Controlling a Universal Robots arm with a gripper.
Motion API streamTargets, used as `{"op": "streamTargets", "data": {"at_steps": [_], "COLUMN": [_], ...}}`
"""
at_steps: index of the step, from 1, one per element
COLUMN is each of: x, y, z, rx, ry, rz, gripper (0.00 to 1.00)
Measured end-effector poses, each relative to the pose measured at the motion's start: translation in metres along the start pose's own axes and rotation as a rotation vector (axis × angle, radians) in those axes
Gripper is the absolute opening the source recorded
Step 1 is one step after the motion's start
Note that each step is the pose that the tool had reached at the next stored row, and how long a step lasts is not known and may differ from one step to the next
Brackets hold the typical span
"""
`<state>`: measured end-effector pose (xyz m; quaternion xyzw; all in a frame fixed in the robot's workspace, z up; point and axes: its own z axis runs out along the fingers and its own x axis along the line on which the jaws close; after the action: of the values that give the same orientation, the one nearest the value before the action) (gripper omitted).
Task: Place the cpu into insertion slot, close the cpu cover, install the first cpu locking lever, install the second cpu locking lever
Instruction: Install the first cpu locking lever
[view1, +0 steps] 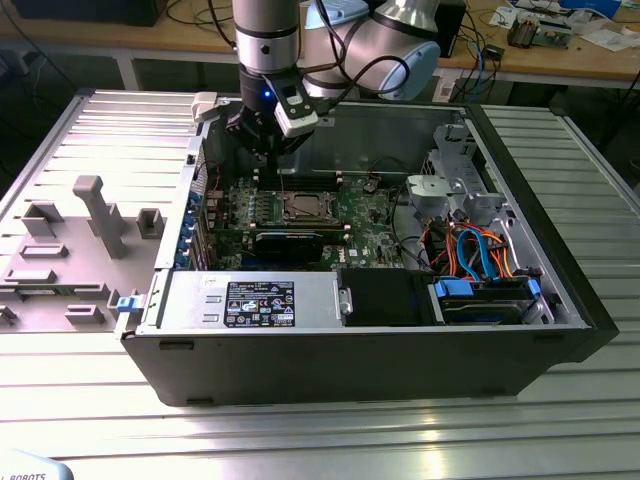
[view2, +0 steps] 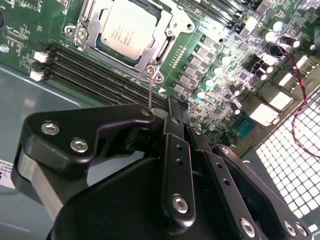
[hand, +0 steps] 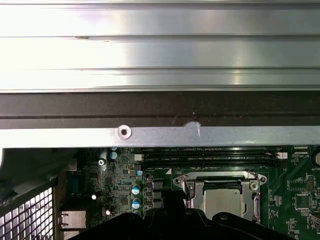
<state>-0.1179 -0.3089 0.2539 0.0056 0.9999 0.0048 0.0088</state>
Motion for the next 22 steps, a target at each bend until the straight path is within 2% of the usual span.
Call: {"op": "streamTargets", "data": {"at_steps": [5, 16, 22], "x": [-0.0021, -0.0123, -0.0129], "y": [0.0011, 0.0014, 0.0014], "z": [0.0000, 0.0003, 0.0002], "rx": [0.0000, 0.0000, 0.0000], "ry": [-0.0002, -0.0002, -0.0002], "rz": [-0.001, -0.001, -0.001], "gripper": [0.11, 0.11, 0.11]}}
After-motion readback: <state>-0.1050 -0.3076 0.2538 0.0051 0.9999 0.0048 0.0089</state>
